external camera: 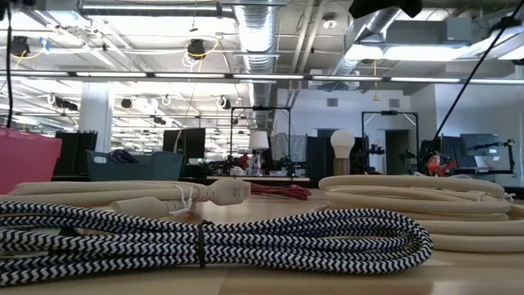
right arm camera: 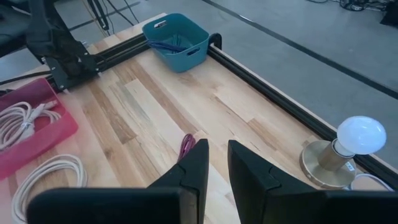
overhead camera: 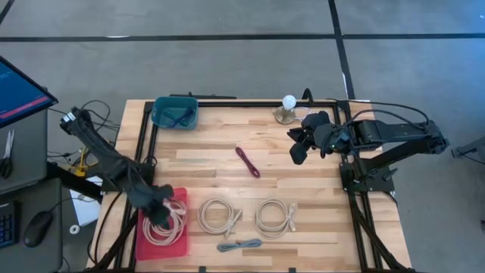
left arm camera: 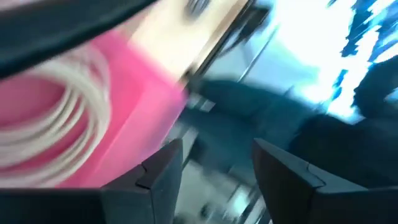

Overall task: Pick & Place USB Port
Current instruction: Put the pink USB cable into the blue bin

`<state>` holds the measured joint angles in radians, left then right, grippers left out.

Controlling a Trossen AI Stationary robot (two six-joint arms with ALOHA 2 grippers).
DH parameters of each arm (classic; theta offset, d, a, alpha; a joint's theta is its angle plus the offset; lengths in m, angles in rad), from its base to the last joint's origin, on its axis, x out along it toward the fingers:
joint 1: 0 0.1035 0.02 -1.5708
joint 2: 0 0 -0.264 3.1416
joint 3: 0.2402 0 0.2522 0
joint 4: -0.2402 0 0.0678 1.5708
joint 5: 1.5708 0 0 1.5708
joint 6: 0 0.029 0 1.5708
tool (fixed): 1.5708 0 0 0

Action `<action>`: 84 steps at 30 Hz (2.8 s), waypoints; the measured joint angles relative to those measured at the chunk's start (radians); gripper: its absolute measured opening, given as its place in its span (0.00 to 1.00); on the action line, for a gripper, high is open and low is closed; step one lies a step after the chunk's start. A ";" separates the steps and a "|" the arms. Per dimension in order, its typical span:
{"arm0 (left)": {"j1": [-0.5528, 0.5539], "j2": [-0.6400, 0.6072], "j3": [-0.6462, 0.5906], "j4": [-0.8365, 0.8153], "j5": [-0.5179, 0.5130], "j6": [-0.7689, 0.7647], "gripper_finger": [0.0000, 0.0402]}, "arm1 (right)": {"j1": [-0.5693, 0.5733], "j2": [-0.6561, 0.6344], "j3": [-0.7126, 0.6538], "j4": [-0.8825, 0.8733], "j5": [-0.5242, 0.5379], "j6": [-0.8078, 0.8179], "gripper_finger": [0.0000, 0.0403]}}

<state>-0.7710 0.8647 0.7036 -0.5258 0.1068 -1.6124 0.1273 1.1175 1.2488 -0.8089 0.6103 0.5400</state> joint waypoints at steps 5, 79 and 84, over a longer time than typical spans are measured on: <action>0.068 -0.099 0.000 0.087 -0.182 0.104 0.43 | 0.000 0.000 0.000 0.000 0.000 0.000 0.13; 0.561 -0.060 0.064 0.468 -0.455 1.328 0.24 | 0.400 0.000 0.000 0.116 0.410 -0.060 0.13; 0.561 -0.060 0.064 0.472 -0.455 1.327 0.24 | 0.365 0.002 0.000 0.117 0.400 0.010 0.13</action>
<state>-0.2100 0.8051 0.7673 -0.0539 -0.3477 -0.2849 0.4922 1.1194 1.2491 -0.6914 1.0103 0.5501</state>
